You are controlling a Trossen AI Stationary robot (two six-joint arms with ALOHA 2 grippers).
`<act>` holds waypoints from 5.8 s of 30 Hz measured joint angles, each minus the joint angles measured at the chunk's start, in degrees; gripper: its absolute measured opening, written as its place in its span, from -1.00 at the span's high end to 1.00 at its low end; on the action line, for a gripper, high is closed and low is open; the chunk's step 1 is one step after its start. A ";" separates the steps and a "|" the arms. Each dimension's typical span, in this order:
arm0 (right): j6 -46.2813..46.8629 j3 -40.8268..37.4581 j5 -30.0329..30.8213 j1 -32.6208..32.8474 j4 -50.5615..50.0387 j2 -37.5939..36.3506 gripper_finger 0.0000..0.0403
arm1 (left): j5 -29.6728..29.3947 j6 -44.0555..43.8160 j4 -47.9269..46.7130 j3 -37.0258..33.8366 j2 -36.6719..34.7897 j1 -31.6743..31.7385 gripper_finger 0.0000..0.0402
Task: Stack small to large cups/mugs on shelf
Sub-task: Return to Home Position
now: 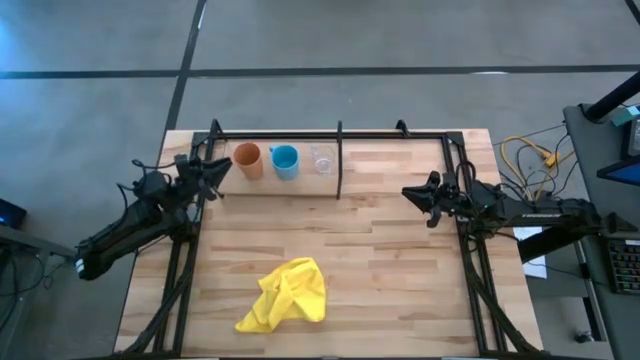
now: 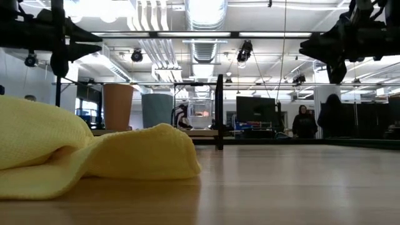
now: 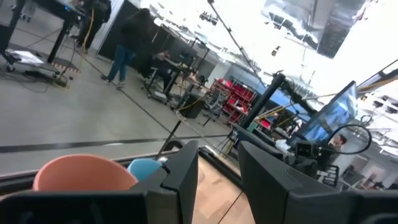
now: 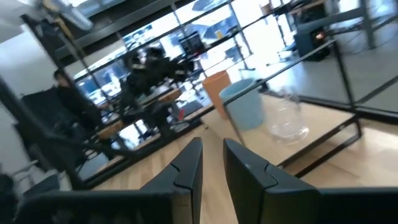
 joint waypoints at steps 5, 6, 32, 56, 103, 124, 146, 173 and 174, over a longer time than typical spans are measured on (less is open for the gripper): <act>-2.59 0.76 1.79 0.00 0.24 -0.55 0.71 | 4.32 -0.29 2.87 -0.02 0.28 0.04 0.49; -2.73 0.79 1.90 0.00 0.14 -0.55 0.71 | 5.27 -0.53 2.76 -0.02 0.47 0.03 0.49; -2.75 0.79 4.98 0.00 0.39 -0.46 0.71 | 6.48 1.46 19.66 0.92 16.98 0.01 0.49; -2.93 0.79 4.94 0.00 0.44 -0.46 0.71 | -0.11 -0.08 18.02 2.01 21.25 -22.90 0.49; -2.94 -5.07 -0.04 0.02 -10.26 -10.55 0.71 | -7.20 0.51 -1.09 -8.72 2.38 -27.85 0.49; -6.36 -5.05 -0.09 0.02 -10.34 -1.08 0.71 | -7.14 -0.13 2.52 -9.35 5.49 -27.85 0.49; -6.34 -5.05 0.10 0.65 -10.29 -0.41 0.71 | -7.11 -0.11 2.63 -9.33 7.90 -27.85 0.49; -6.36 -5.03 0.26 2.54 -10.29 -4.06 0.71 | -7.07 -0.11 2.64 -9.35 7.88 -27.82 0.49; -6.34 -5.03 0.26 2.54 -10.29 -4.09 0.71 | -7.07 -0.10 2.70 -9.35 7.88 -27.82 0.49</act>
